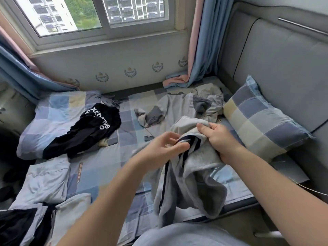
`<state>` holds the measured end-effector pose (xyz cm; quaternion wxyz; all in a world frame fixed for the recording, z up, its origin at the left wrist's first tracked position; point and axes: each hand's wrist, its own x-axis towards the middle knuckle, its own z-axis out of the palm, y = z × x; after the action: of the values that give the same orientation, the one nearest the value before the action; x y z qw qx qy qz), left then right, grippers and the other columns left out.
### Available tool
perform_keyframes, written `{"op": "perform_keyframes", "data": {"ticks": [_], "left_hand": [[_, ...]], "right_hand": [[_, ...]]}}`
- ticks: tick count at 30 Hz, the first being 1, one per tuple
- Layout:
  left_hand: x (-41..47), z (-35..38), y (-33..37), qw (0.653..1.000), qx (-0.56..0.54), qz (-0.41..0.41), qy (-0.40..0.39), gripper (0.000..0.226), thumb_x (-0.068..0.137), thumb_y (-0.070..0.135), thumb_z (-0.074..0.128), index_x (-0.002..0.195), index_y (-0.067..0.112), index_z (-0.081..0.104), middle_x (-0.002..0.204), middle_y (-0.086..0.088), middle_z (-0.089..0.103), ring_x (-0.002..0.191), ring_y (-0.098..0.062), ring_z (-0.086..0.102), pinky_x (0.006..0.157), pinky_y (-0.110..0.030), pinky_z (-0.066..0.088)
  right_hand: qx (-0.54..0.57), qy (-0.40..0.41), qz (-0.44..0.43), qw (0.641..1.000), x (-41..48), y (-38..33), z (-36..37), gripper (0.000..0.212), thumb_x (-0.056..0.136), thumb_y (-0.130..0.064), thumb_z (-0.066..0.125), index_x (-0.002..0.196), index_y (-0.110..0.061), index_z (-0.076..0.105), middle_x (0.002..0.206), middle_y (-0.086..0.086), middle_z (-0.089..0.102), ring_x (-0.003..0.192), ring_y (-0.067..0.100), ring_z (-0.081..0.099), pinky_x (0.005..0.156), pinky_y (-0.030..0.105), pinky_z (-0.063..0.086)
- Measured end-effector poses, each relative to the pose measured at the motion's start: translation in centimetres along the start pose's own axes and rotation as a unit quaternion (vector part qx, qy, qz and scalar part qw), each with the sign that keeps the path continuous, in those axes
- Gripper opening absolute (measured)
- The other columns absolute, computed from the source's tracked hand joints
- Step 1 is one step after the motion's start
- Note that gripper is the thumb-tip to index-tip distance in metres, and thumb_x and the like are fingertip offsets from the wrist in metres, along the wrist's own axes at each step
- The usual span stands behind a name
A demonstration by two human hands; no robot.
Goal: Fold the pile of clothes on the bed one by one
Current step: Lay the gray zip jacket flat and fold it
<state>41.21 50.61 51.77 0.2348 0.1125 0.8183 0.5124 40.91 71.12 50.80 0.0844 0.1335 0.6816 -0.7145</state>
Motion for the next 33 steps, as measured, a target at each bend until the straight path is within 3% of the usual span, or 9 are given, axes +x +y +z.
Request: {"op": "perform_keyframes", "data": {"ticks": [4,8,11,14,17,22,27,29,33], "left_hand": [[0.9,2.2,-1.6,0.994,-0.020,0.054,0.088,0.040,0.077,0.056,0.070,0.103,0.025,0.067,0.095,0.001,0.071,0.093,-0.019,0.067,0.085,-0.041,0.052],[1.1,1.1,-1.0,0.953,-0.173,0.020,0.249,0.017,0.098,0.026,0.063,0.108,0.013,0.071,0.089,0.000,0.074,0.089,-0.021,0.067,0.081,-0.038,0.055],[1.3,-1.0,0.1,0.903,-0.289,-0.039,0.317,0.023,0.100,0.030,0.062,0.097,0.009,0.070,0.094,-0.017,0.075,0.090,-0.026,0.071,0.085,-0.047,0.058],[1.3,-1.9,1.6,0.896,-0.329,-0.018,0.299,0.025,0.102,0.030,0.059,0.100,0.007,0.071,0.096,-0.015,0.077,0.092,-0.028,0.074,0.082,-0.042,0.061],[2.0,-3.2,1.5,0.887,-0.339,-0.024,0.311,0.026,0.102,0.030,0.059,0.102,0.006,0.070,0.096,-0.014,0.077,0.092,-0.027,0.075,0.080,-0.039,0.061],[3.5,-5.1,-0.3,0.910,-0.195,-0.065,0.360,0.036,0.097,0.038,0.065,0.116,0.008,0.060,0.110,-0.009,0.071,0.098,-0.020,0.069,0.090,-0.039,0.057],[1.4,-1.9,1.1,0.983,-0.069,0.066,0.155,0.073,0.067,0.069,0.071,0.124,0.024,0.061,0.115,0.002,0.069,0.105,-0.009,0.067,0.091,-0.028,0.053],[1.2,0.3,0.9,0.995,-0.004,0.045,0.089,0.075,0.058,0.068,0.078,0.119,0.030,0.058,0.111,0.007,0.069,0.100,-0.007,0.067,0.087,-0.028,0.055],[2.4,1.4,-2.2,0.975,0.082,-0.102,0.182,0.058,0.068,0.043,0.079,0.114,0.026,0.048,0.106,0.002,0.064,0.094,-0.016,0.066,0.074,-0.034,0.055]], "right_hand": [[0.067,-0.027,-0.007,0.997,0.0,-0.8,1.0,0.022,0.102,-0.020,0.056,0.103,-0.004,0.070,0.090,0.013,0.074,0.082,0.023,0.070,0.069,0.033,0.060],[0.131,-0.139,0.008,0.982,-1.5,-0.8,0.1,0.038,0.096,-0.035,0.055,0.124,-0.010,0.062,0.104,0.010,0.071,0.092,0.021,0.068,0.075,0.030,0.057],[0.000,-0.178,-0.005,0.984,-2.9,0.7,-0.4,0.046,0.087,-0.036,0.070,0.130,-0.024,0.059,0.117,0.003,0.072,0.104,0.019,0.070,0.082,0.030,0.055],[-0.187,-0.064,-0.047,0.979,-2.8,2.6,-0.3,0.018,0.091,-0.009,0.070,0.109,-0.007,0.068,0.094,0.008,0.074,0.090,0.024,0.070,0.081,0.044,0.058],[-0.180,-0.059,-0.044,0.981,-2.6,1.8,-1.4,0.018,0.097,-0.007,0.061,0.093,0.010,0.063,0.071,0.016,0.058,0.063,0.027,0.057,0.052,0.037,0.051],[-0.175,-0.101,-0.064,0.977,-2.7,-2.6,-2.5,0.021,0.095,-0.011,0.065,0.090,0.010,0.066,0.058,0.012,0.046,0.041,0.017,0.039,0.036,0.024,0.035],[-0.142,-0.070,-0.107,0.982,-1.6,-5.2,-1.6,0.027,0.094,-0.010,0.066,0.088,0.016,0.063,0.062,0.013,0.049,0.044,0.017,0.039,0.035,0.022,0.032],[-0.127,-0.064,-0.114,0.983,-0.9,-5.7,-0.8,0.030,0.097,-0.011,0.064,0.084,0.016,0.061,0.062,0.014,0.050,0.043,0.017,0.041,0.036,0.023,0.033],[-0.101,-0.014,-0.126,0.987,0.1,-5.7,-0.1,0.031,0.099,-0.013,0.062,0.080,0.012,0.059,0.057,0.013,0.050,0.041,0.019,0.046,0.039,0.027,0.041]]}}
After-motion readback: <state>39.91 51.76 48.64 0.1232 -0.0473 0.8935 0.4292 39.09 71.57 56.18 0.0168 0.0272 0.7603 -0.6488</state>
